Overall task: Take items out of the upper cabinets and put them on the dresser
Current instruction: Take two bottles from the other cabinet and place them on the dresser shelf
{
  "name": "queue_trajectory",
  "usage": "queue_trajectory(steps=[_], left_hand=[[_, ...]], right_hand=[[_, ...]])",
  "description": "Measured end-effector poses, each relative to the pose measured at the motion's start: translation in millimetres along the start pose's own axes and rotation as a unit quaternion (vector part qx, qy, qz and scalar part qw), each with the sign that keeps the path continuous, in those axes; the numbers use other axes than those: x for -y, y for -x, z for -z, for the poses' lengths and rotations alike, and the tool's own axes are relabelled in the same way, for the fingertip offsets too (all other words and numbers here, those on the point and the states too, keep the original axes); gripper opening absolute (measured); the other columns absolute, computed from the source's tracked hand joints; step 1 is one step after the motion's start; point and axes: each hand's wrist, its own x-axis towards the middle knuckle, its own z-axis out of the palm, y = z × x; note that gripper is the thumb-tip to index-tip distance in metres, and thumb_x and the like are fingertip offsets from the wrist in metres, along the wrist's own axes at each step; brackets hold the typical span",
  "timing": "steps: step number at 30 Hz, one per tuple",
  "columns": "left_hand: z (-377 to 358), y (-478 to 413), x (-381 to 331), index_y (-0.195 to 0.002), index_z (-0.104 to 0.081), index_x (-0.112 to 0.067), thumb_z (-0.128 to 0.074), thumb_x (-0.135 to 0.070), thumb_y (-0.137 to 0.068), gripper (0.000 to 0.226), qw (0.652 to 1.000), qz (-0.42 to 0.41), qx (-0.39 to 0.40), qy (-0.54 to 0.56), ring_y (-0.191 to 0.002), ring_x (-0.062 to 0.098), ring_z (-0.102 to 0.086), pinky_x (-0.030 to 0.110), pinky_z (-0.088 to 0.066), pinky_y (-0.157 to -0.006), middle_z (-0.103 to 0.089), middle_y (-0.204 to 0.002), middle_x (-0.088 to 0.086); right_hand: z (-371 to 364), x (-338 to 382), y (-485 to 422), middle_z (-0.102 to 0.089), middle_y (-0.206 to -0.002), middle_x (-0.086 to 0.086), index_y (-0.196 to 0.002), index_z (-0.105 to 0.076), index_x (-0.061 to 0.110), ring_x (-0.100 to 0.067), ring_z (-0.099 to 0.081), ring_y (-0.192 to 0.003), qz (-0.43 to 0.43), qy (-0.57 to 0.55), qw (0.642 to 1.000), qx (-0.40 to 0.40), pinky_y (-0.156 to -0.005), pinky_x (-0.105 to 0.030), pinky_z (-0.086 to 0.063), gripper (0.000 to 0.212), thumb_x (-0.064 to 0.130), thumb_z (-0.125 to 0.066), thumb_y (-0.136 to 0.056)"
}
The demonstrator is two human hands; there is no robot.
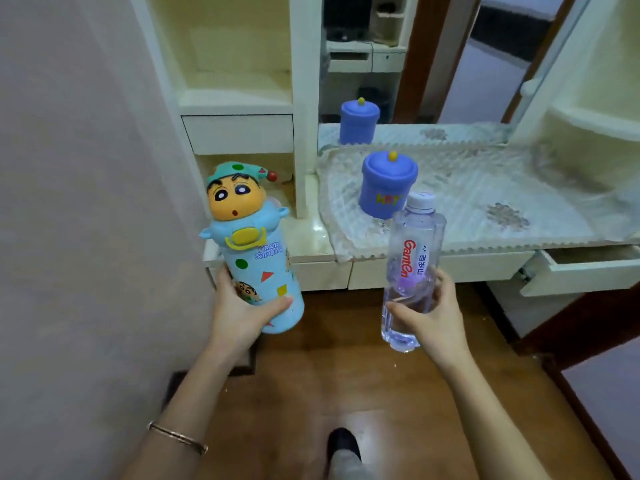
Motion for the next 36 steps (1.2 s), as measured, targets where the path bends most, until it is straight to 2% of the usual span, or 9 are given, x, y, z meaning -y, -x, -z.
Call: queue_trajectory(steps=[4, 8, 12, 15, 21, 27, 30, 33, 36], left_hand=[[-29.4, -55.8, -13.0, -0.104, -0.038, -0.026, -0.085, 0.001, -0.051, 0.076, 0.999, -0.005, -0.040, -0.010, -0.085, 0.002, -0.058, 0.019, -0.048, -0.068, -0.057, -0.094, -0.015], [-39.8, -111.7, -17.6, -0.108, -0.037, -0.019, -0.084, 0.001, -0.054, 0.074, 0.997, -0.007, -0.053, -0.051, -0.082, -0.003, -0.056, 0.008, -0.050, -0.063, -0.053, -0.090, -0.019], [-37.1, -172.6, -3.9, -0.118, -0.037, -0.013, -0.085, -0.001, -0.051, 0.083, 0.998, 0.019, -0.035, -0.055, -0.094, 0.013, -0.060, 0.044, -0.055, -0.083, -0.056, -0.099, -0.009], [-31.0, -212.8, 9.8, -0.114, -0.036, -0.017, -0.084, 0.000, -0.053, 0.079, 0.997, 0.014, -0.003, -0.077, -0.089, -0.001, -0.054, 0.035, -0.051, -0.084, -0.049, -0.094, -0.017], [-32.4, -265.4, 42.6, -0.121, -0.035, -0.016, -0.085, -0.001, -0.053, 0.085, 0.994, 0.038, 0.071, -0.075, -0.099, 0.005, -0.056, 0.016, -0.046, -0.083, -0.054, -0.108, -0.010], [-47.8, -285.8, 74.4, -0.115, -0.034, -0.022, -0.088, -0.003, -0.048, 0.087, 0.994, 0.045, 0.072, -0.076, -0.109, 0.017, -0.059, 0.032, -0.050, -0.092, -0.058, -0.113, -0.001], [-56.7, -285.9, 76.7, -0.103, -0.034, -0.039, -0.090, -0.009, -0.043, 0.087, 0.995, 0.032, 0.042, -0.083, -0.102, 0.004, -0.060, 0.022, -0.049, -0.088, -0.058, -0.110, -0.004], [-63.9, -284.5, 77.9, -0.101, -0.033, -0.044, -0.088, 0.002, -0.044, 0.091, 0.997, 0.030, 0.023, -0.066, -0.092, -0.027, -0.052, -0.004, -0.039, -0.077, -0.050, -0.104, -0.024], [-63.4, -283.9, 80.4, -0.101, -0.035, -0.044, -0.089, -0.001, -0.045, 0.089, 0.996, 0.030, 0.022, -0.079, -0.097, -0.012, -0.056, -0.003, -0.040, -0.076, -0.051, -0.105, -0.025]], right_hand=[[-18.5, 14.8, -76.2, -0.054, -0.099, 0.020, -0.116, -0.038, 0.032, -0.006, -0.060, -0.093, 0.015, -0.004, 0.998, 0.058, -0.088, -0.030, -0.049, 0.071, 0.004, -0.079, -0.066], [-59.1, 26.2, -134.9, -0.052, -0.099, 0.019, -0.125, -0.037, 0.020, 0.000, -0.055, -0.091, 0.020, -0.010, 0.993, 0.113, -0.082, -0.017, -0.045, 0.071, 0.003, -0.077, -0.069], [-112.7, 24.3, -182.6, -0.060, -0.097, 0.006, -0.111, -0.042, 0.024, -0.010, -0.059, -0.087, 0.008, -0.006, 0.993, 0.118, -0.076, -0.012, -0.046, 0.061, 0.000, -0.078, -0.067], [-150.1, 19.2, -206.9, -0.062, -0.099, 0.001, -0.107, -0.047, 0.023, -0.014, -0.061, -0.086, -0.016, 0.011, 0.993, 0.113, -0.076, -0.021, -0.046, 0.057, 0.004, -0.079, -0.065], [-198.4, 9.2, -239.9, -0.064, -0.097, 0.003, -0.114, -0.051, 0.017, -0.003, -0.059, -0.080, -0.071, 0.024, 0.990, 0.118, -0.064, -0.014, -0.043, 0.059, 0.003, -0.078, -0.064], [-212.1, -3.0, -262.4, -0.062, -0.092, 0.005, -0.099, -0.051, 0.028, 0.006, -0.056, -0.078, -0.108, 0.040, 0.985, 0.129, -0.059, -0.008, -0.048, 0.052, 0.000, -0.079, -0.064], [-210.5, -5.8, -269.0, -0.063, -0.097, 0.002, -0.108, -0.053, 0.019, 0.005, -0.057, -0.081, -0.105, 0.037, 0.984, 0.137, -0.058, 0.000, -0.047, 0.055, -0.001, -0.079, -0.065], [-208.2, -7.2, -271.1, -0.063, -0.101, 0.004, -0.117, -0.051, 0.018, 0.004, -0.058, -0.084, -0.099, 0.033, 0.981, 0.163, -0.060, 0.001, -0.047, 0.060, 0.001, -0.079, -0.067], [-206.8, -12.6, -270.1, -0.063, -0.104, 0.002, -0.121, -0.050, 0.015, 0.003, -0.058, -0.085, -0.089, 0.036, 0.980, 0.172, -0.062, 0.002, -0.047, 0.061, 0.001, -0.077, -0.068]])
